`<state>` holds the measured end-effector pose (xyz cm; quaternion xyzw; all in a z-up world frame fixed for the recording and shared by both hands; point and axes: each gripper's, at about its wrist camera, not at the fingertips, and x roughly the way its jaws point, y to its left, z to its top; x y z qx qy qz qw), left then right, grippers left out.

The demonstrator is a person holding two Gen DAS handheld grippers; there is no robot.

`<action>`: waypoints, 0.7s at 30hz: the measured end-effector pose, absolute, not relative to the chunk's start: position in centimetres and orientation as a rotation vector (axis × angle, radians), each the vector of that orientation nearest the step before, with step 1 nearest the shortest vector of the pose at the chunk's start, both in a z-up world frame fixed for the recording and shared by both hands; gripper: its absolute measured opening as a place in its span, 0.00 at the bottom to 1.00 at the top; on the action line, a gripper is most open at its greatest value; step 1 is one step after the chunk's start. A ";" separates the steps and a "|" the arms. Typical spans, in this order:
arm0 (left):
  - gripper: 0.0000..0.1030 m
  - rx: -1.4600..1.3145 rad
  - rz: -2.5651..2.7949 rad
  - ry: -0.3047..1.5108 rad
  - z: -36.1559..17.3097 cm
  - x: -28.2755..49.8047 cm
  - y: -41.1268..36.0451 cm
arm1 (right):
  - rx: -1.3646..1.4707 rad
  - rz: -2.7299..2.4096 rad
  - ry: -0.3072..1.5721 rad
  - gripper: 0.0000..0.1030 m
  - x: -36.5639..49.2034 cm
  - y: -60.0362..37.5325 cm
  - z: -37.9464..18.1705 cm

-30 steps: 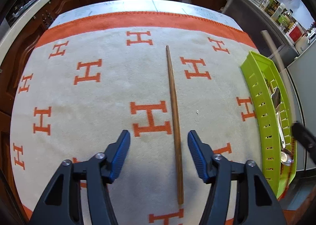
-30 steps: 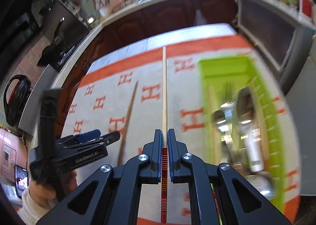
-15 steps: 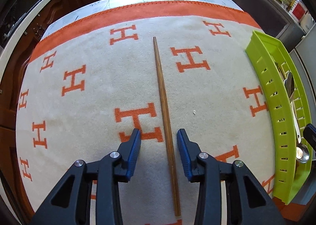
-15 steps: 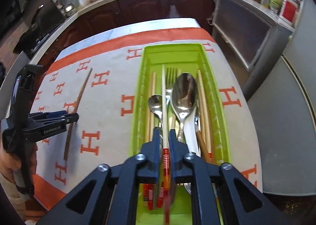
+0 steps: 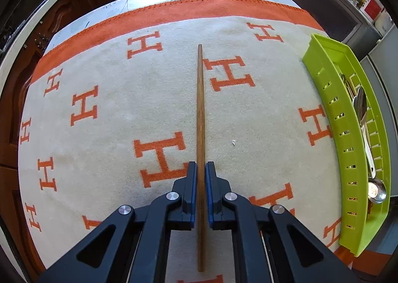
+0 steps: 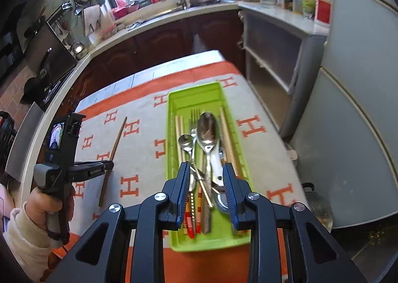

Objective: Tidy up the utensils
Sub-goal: 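Drop the striped chopstick into the tray with the right tool while the left tool grasps the wooden chopstick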

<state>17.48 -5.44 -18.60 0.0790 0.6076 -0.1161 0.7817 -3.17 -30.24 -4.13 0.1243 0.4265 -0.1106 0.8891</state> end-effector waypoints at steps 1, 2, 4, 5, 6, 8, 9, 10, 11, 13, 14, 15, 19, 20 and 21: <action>0.04 0.151 -0.254 1.322 -18.6 17.6 -5.2 | 0.259 -0.236 0.877 0.27 -3.8 -30.4 -3.8; 0.04 0.140 -0.257 1.329 -18.5 17.7 -5.1 | 0.262 -0.238 0.871 0.27 -4.3 -30.5 -3.5; 0.04 0.106 -0.270 1.354 -18.5 17.9 -4.7 | 0.272 -0.246 0.863 0.27 -5.2 -30.8 -3.0; 0.04 0.084 -0.280 1.366 -18.4 17.8 -4.5 | 0.277 -0.248 0.861 0.27 -5.5 -30.9 -2.8; 0.04 0.063 -0.291 1.375 -18.3 17.8 -4.3 | 0.279 -0.248 0.857 0.27 -5.8 -31.0 -2.6; 0.04 0.039 -0.309 1.385 -18.0 17.5 -4.2 | 0.278 -0.247 0.851 0.27 -6.2 -31.1 -2.2; 0.04 0.024 -0.320 1.389 -17.7 17.2 -4.1 | 0.279 -0.240 0.848 0.27 -6.4 -31.0 -2.0; 0.04 0.008 -0.337 1.390 -17.3 16.9 -4.1 | 0.281 -0.232 0.845 0.27 -6.6 -31.0 -1.9; 0.04 -0.002 -0.348 1.388 -16.9 16.7 -4.1 | 0.285 -0.224 0.842 0.27 -6.6 -30.9 -1.7; 0.04 -0.018 -0.376 1.375 -15.8 16.1 -4.3 | 0.283 -0.210 0.837 0.27 -6.7 -30.7 -1.5; 0.04 -0.025 -0.388 1.367 -15.3 15.6 -4.6 | 0.280 -0.205 0.836 0.27 -6.8 -30.6 -1.4; 0.04 -0.030 -0.398 1.362 -14.9 15.2 -4.8 | 0.280 -0.203 0.835 0.27 -6.9 -30.5 -1.3; 0.04 -0.057 -0.471 1.328 -12.2 14.0 -6.3 | 0.308 -0.195 0.829 0.27 -7.2 -31.0 -1.5; 0.04 -0.062 -0.481 1.324 -11.8 13.3 -6.7 | 0.325 -0.192 0.825 0.27 -7.5 -31.3 -1.5; 0.04 -0.072 -0.506 1.317 -11.0 12.9 -7.2 | 0.343 -0.191 0.826 0.27 -7.6 -31.6 -1.7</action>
